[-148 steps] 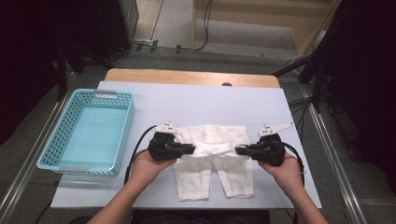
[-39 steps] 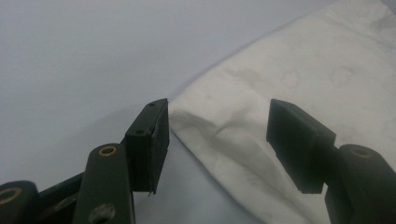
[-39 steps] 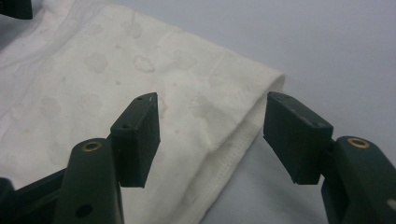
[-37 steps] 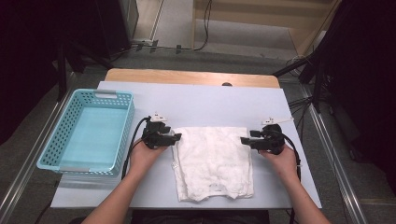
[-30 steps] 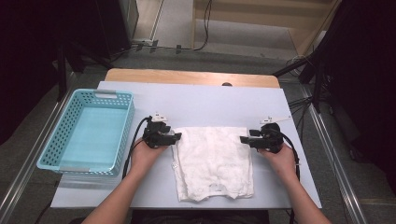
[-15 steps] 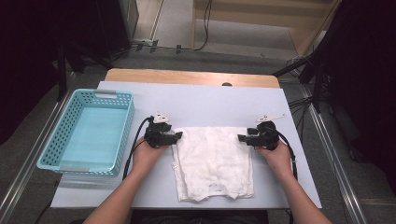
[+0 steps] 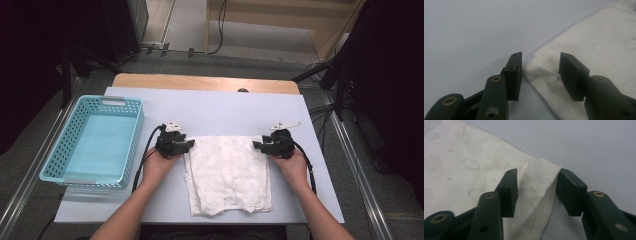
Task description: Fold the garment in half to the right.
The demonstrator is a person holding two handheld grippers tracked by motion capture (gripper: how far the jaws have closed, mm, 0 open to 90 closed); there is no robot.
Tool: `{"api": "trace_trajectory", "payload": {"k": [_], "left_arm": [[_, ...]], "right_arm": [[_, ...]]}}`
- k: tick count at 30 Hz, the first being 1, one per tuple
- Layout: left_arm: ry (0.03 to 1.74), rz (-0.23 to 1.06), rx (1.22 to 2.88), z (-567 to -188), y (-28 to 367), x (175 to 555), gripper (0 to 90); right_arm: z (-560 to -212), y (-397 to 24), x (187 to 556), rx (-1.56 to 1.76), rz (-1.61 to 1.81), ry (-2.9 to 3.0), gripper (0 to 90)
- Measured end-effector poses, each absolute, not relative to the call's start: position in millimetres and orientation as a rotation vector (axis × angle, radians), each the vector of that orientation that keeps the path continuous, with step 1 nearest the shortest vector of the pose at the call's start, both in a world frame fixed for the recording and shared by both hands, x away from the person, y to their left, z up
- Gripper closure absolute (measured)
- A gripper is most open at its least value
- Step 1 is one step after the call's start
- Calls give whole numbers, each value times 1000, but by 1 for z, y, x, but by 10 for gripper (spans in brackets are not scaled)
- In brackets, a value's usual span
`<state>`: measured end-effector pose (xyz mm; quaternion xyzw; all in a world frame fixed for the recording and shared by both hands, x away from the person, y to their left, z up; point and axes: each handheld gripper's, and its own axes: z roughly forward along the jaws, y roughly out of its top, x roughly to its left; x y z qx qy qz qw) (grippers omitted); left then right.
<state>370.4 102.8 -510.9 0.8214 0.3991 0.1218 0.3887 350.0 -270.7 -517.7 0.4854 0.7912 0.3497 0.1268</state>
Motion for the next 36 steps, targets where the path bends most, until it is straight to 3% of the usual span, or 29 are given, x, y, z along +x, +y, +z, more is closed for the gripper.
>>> {"api": "trace_trajectory", "payload": {"k": [5,9,14,36], "left_arm": [[1025,290,2084,-511,98,369,727],[1030,230,2088,-510,98,373,816],[1068,174,2075,-508,97,377,836],[1030,162,1971,-480,90,397,852]], "right_arm": [[-516,-268,348,1447,1016,2314,764],[-515,-267,348,1457,1006,2330,821],[-510,-271,349,1533,1029,2344,837],[-481,-297,345,1547,1095,2221,845]]}}
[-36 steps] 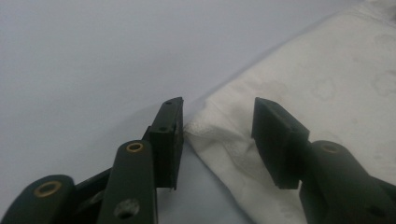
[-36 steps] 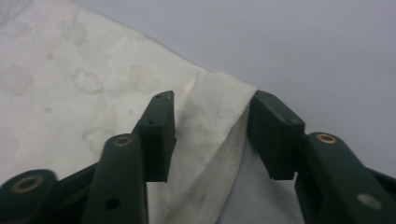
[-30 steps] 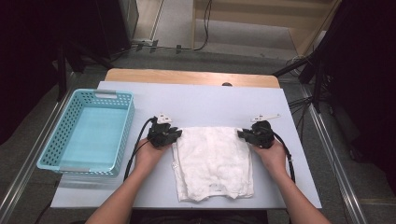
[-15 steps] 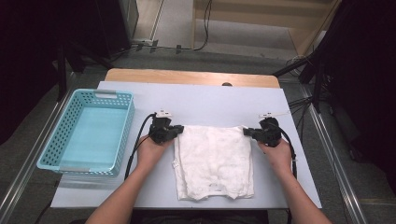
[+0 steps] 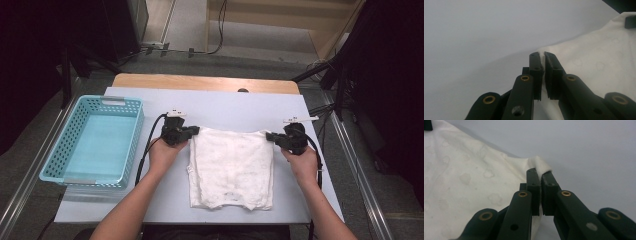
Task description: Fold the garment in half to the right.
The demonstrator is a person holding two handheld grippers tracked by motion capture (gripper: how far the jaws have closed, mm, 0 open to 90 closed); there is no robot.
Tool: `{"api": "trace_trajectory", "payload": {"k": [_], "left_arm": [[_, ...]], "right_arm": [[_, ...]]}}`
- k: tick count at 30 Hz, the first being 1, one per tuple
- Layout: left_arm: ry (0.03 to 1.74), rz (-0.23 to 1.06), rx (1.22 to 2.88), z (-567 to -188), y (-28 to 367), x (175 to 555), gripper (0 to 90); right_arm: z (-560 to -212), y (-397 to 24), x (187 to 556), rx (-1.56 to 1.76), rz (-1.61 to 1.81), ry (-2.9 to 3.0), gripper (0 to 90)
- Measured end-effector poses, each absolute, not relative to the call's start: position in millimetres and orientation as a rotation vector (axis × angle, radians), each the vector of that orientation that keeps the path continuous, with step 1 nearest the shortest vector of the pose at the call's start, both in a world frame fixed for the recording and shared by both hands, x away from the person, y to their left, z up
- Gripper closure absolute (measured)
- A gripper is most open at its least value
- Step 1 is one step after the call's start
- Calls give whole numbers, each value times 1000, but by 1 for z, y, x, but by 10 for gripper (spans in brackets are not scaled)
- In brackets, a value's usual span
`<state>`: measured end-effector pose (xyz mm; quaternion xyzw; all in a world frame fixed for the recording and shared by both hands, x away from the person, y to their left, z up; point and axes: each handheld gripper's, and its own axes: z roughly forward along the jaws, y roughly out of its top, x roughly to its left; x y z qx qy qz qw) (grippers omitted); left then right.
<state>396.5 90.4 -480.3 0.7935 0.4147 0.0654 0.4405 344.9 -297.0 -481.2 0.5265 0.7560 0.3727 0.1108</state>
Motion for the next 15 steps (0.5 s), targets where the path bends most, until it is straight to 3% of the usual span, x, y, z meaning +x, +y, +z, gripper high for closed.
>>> {"api": "trace_trajectory", "payload": {"k": [15], "left_arm": [[1027,176,1955,-467,92,417,851]], "right_arm": [[-467,-298,368,1517,1115,2200,845]]}}
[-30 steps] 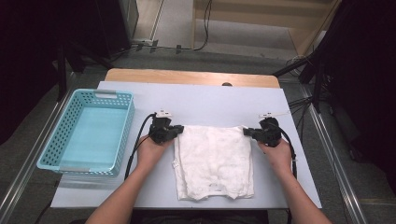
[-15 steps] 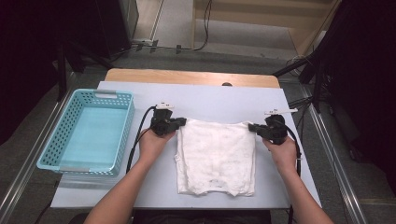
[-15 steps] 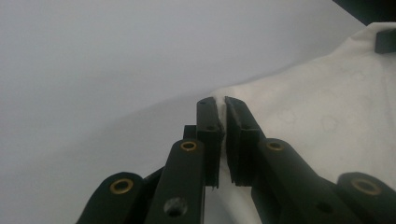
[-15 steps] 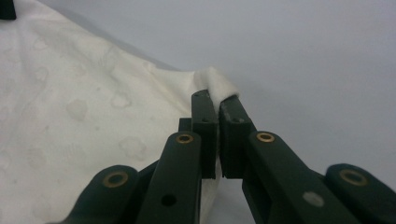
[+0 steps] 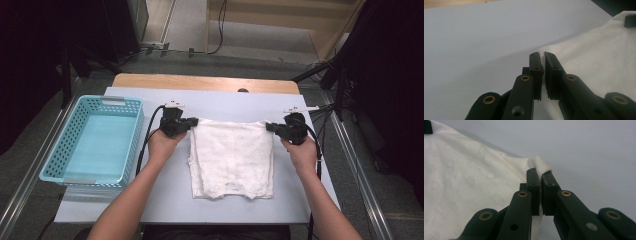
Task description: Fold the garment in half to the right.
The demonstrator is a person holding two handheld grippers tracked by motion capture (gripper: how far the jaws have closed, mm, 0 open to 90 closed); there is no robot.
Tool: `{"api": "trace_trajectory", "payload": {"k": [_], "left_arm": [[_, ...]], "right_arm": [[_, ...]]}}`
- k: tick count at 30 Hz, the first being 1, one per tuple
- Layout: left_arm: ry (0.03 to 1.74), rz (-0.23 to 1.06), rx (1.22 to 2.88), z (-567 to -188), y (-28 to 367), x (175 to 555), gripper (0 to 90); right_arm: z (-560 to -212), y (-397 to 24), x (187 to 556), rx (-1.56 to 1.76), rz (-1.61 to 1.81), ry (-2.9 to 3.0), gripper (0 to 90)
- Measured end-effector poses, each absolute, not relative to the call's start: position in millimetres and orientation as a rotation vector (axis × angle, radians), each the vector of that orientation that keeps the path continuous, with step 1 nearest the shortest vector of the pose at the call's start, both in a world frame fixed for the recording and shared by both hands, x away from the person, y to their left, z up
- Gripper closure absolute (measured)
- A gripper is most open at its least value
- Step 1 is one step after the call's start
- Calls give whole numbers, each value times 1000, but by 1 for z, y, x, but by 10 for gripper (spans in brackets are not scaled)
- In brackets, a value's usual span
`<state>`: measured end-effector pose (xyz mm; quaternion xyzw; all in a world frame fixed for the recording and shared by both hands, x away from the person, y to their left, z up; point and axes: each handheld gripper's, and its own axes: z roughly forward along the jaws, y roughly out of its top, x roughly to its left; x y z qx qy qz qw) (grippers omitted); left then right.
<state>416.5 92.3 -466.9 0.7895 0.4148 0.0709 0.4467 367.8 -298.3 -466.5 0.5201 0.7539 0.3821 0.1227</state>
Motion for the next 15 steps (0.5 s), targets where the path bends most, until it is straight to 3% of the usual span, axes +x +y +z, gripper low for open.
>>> {"api": "trace_trajectory", "payload": {"k": [15], "left_arm": [[1014,178,1913,-445,89,428,846]], "right_arm": [[-450,-303,382,1528,1165,2173,825]]}}
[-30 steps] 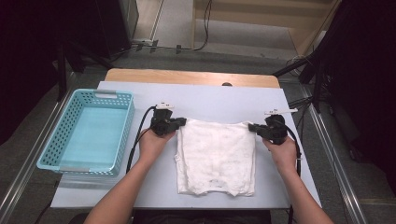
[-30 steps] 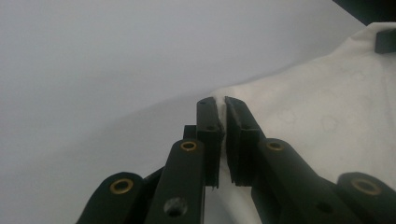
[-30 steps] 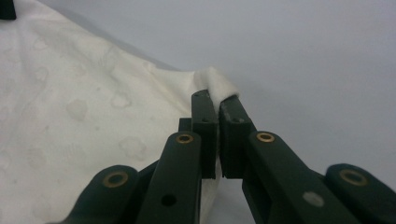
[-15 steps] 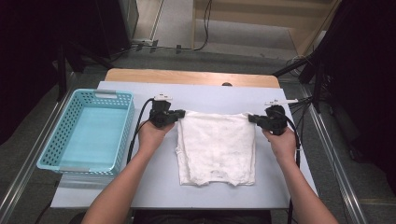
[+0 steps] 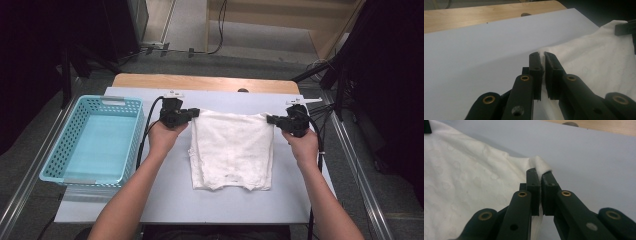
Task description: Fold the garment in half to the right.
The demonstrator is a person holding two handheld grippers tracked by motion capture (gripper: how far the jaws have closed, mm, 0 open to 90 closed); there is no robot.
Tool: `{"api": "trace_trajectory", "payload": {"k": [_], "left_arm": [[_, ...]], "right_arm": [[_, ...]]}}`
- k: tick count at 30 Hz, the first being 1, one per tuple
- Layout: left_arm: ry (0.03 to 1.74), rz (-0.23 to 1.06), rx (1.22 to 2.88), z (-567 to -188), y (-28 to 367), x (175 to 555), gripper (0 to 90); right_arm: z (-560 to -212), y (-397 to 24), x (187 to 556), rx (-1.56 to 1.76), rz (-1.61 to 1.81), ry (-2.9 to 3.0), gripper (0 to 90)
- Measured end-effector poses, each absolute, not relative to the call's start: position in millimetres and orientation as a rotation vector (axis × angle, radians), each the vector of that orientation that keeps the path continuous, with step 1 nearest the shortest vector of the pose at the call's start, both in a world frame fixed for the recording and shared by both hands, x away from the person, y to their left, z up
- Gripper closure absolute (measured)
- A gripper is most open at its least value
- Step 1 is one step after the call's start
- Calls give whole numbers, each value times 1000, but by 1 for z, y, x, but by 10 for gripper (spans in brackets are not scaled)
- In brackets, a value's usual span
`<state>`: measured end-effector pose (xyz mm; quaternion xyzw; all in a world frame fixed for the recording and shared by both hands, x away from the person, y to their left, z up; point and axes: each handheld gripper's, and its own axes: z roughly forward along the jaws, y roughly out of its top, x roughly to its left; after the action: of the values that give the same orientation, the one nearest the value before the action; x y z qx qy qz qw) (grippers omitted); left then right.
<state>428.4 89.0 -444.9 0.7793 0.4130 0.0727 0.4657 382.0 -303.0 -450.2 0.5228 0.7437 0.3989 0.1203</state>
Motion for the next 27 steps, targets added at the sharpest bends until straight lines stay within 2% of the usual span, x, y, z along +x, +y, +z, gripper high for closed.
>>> {"api": "trace_trajectory", "payload": {"k": [1,3,5,8,16,27], "left_arm": [[1033,163,1915,-447,89,431,831],[1062,163,1903,-451,91,434,693],[1074,158,1905,-452,93,435,573],[1066,128,1909,-451,94,434,492],[1035,98,1927,-451,94,428,423],[977,20,1936,-448,86,417,383]], "right_arm": [[-452,-304,383,1539,1158,2163,769],[-456,-306,385,1568,1134,2151,667],[-458,-306,385,1558,1087,2159,616],[-457,-307,381,1533,1089,2155,558],[-457,-307,376,1490,1191,2232,425],[-457,-295,368,1408,1254,2326,336]]}}
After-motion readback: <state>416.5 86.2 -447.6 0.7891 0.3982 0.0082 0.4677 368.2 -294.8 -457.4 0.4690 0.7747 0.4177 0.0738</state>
